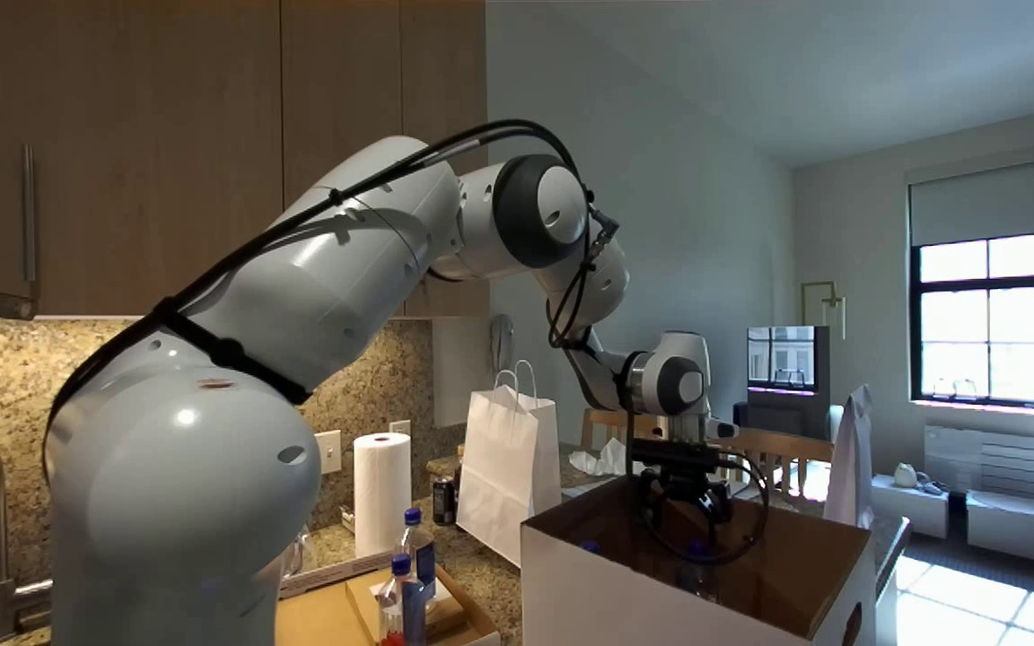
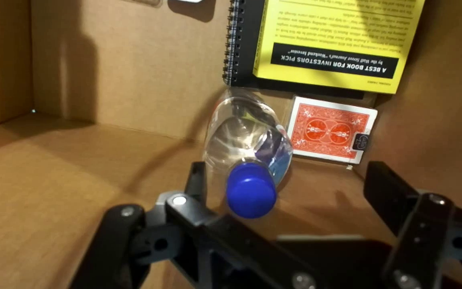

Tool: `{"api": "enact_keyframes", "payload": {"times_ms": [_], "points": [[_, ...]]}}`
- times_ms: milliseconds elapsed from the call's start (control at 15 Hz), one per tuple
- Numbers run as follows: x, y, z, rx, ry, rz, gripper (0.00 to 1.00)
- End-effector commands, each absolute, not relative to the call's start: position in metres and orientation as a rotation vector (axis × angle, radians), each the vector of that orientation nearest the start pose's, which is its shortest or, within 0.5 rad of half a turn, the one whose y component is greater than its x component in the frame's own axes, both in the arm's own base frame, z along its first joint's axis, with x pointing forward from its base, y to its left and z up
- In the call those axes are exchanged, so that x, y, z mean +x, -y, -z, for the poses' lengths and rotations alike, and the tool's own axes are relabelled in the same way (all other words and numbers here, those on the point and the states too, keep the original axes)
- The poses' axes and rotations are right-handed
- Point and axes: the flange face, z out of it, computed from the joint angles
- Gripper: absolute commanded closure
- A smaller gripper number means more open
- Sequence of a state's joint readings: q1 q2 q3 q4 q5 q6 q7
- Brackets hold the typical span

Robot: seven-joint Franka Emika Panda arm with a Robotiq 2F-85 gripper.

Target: Remove three bottles from the box and put them on the counter

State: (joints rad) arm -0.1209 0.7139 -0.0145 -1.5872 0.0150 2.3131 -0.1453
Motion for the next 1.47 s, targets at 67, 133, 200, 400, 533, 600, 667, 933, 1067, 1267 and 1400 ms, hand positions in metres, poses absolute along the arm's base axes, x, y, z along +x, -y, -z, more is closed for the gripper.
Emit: {"api": "enact_keyframes", "payload": {"times_ms": [67,133,200,400,533,600,667,933,1067,1267,1400], "points": [[0.703,0.099,-0.203,-3.078,-0.135,0.008,0.0],[0.705,0.1,-0.201,-3.067,-0.158,0.012,0.0],[0.707,0.101,-0.199,-3.06,-0.178,0.02,0.0],[0.712,0.104,-0.196,-3.049,-0.208,0.047,0.33],[0.714,0.105,-0.195,-3.045,-0.215,0.058,0.47],[0.715,0.105,-0.194,-3.044,-0.217,0.061,0.55],[0.716,0.106,-0.194,-3.043,-0.221,0.069,0.61],[0.718,0.111,-0.195,-3.049,-0.231,0.083,0.87],[0.716,0.112,-0.195,-3.054,-0.224,0.072,0.88],[0.71,0.113,-0.2,-3.062,-0.193,0.04,0.88],[0.706,0.112,-0.21,-3.063,-0.184,0.054,0.88]]}}
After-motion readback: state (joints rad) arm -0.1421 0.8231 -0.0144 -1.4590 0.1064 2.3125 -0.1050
